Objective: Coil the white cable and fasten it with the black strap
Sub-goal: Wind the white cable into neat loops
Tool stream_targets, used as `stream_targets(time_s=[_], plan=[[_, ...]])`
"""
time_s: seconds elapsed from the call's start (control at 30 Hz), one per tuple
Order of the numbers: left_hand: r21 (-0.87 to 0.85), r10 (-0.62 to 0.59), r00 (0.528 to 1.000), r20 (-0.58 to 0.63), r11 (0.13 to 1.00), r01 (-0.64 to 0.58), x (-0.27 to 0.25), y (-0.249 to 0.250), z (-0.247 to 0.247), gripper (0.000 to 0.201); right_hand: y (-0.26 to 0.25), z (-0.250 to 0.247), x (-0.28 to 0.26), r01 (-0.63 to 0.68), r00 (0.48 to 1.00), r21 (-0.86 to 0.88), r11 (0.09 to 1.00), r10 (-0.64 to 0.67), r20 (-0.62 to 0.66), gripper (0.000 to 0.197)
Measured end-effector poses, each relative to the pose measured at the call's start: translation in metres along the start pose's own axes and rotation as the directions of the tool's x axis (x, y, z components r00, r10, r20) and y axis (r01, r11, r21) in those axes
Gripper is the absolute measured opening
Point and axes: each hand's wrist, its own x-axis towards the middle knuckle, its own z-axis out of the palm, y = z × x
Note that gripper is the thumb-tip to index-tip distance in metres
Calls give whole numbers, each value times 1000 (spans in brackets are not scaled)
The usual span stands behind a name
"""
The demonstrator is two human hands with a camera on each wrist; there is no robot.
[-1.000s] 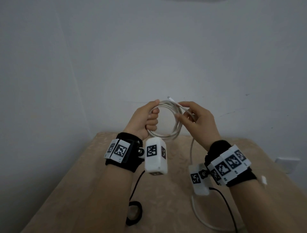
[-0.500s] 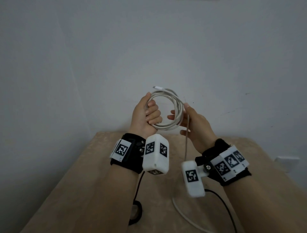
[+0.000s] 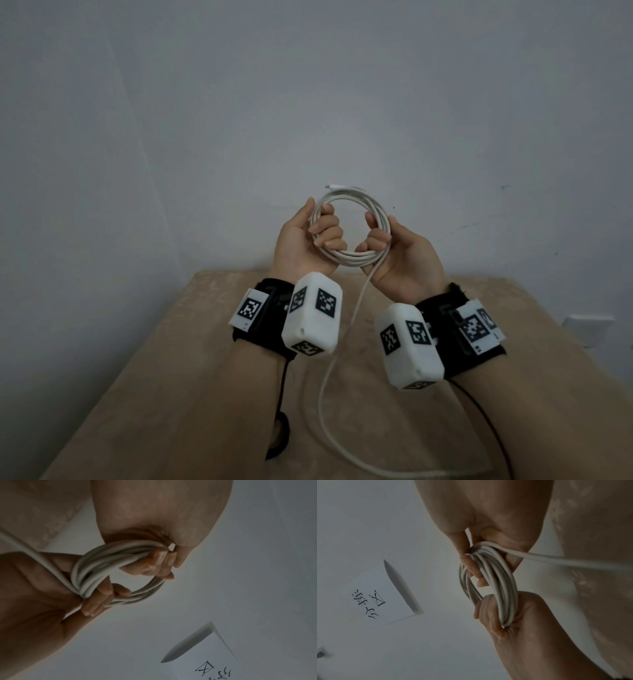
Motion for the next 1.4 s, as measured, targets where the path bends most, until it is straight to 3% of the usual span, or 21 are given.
stream_targets(time_s=[0.17,0.4,0.53,0.67,0.83,0.9,0.97,1.03,1.07,1.13,1.2,1.27,1.4], plan=[[-72,35,999,29,997,-33,0,1,-3,48,-3,5,-3,7,999,-66,998,-4,40,35],[-27,57,998,26,998,-56,4,-5,-5,56,-5,5,-2,55,998,-173,983,-51,29,36],[195,-10,998,-65,981,22,1,0,-3,47,-8,-4,0,60,998,-228,972,-65,-17,35],[471,-9,976,-218,875,114,-4,6,-8,38,-10,-13,0,12,998,-390,921,-38,-59,35],[635,131,918,-375,758,151,-9,21,-15,44,-8,-16,-1,-68,997,-521,851,33,-77,36],[771,204,915,-347,618,155,-10,26,-14,48,-8,-15,-1,-108,994,-584,804,70,-87,37],[931,233,945,-231,334,145,-13,26,-9,51,-8,-12,-3,-139,990,-678,722,112,-84,36],[994,125,986,-108,19,107,-16,20,1,56,-7,-8,-7,-147,987,-782,606,147,-71,35],[992,40,995,-95,-85,98,-17,15,4,60,-7,-6,-9,-143,985,-824,548,156,-67,34],[972,-71,985,-159,-186,144,-19,7,5,66,-6,-3,-11,-128,985,-879,460,162,-59,33],[955,-91,977,-194,-246,167,-19,3,4,70,-6,-2,-13,-107,985,-912,395,164,-45,31],[959,-107,975,-194,-229,166,-20,1,4,70,-8,-2,-14,-90,984,-931,355,177,-27,32],[988,-69,986,-152,0,152,-18,-5,3,57,-9,0,-14,-55,993,-928,368,118,-12,32]])
